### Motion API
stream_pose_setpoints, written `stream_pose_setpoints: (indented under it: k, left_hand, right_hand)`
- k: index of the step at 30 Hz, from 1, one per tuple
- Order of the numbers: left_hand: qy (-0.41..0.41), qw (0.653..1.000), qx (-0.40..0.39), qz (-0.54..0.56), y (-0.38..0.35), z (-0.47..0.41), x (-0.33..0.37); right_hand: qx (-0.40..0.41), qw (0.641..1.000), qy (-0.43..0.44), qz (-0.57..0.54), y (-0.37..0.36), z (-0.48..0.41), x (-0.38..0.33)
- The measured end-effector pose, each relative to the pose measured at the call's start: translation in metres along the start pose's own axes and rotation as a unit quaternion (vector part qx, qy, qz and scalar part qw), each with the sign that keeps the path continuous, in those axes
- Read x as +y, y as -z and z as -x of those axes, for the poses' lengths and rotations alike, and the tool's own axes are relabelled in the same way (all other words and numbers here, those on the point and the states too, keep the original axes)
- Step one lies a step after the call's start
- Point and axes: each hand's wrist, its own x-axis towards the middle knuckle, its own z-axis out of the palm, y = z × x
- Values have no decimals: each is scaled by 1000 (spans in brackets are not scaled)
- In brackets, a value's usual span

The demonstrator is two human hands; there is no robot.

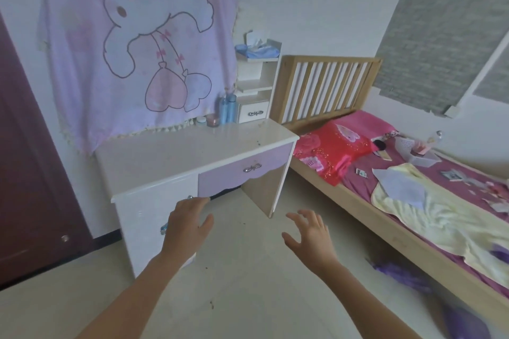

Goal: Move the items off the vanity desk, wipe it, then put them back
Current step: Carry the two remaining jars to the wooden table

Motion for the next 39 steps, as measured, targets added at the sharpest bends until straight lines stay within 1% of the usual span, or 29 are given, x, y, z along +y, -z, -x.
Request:
stream_pose_setpoints:
  k: [2,3,5,8,12,14,16,19,20,23,26,29,32,34,35,37,39]
  left_hand:
    - [6,1000,-2,4,-15,-23,-1]
    - [4,1000,-5,3,-24,-31,-3]
    - [-1,1000,-10,-3,-42,-47,-10]
    - [15,999,-29,-8,-69,-82,-16]
    - [38,999,-14,-13,-105,-146,-20]
    - [63,998,-9,-19,-124,-182,-20]
    - [79,996,1,-27,-142,-217,-21]
    - [106,993,26,-35,-163,-261,-22]
    - [120,992,34,-29,-168,-272,-24]
    - [179,983,36,-33,-178,-287,-44]
    - [249,966,63,-35,-180,-296,-77]
    - [283,954,84,-53,-183,-316,-113]
    - [294,948,104,-65,-187,-353,-145]
    - [298,947,105,-65,-191,-388,-165]
    - [298,947,103,-64,-193,-406,-174]
    - [286,953,88,-56,-197,-440,-186]
    - [258,962,73,-45,-200,-475,-197]
  right_hand:
    - [-21,1000,-20,1,-13,-19,12]
    - [-22,1000,-17,-2,-24,-27,19]
    - [-59,998,-15,-5,-40,-46,33]
    - [-51,999,9,14,-61,-89,58]
    - [-84,996,23,2,-87,-162,98]
    - [-96,995,32,-8,-97,-202,118]
    - [-100,993,57,-2,-101,-244,133]
    - [-133,987,78,-44,-113,-307,146]
    - [-130,986,87,-52,-119,-325,148]
    - [-166,975,97,-108,-150,-366,145]
    - [-197,967,128,-102,-178,-397,138]
    - [-242,955,145,-94,-203,-434,132]
    - [-249,949,162,-102,-225,-477,125]
    - [-228,954,163,-108,-238,-512,116]
    - [-231,953,164,-105,-245,-529,112]
    - [-249,948,176,-87,-261,-562,105]
    - [-240,952,169,-88,-276,-594,95]
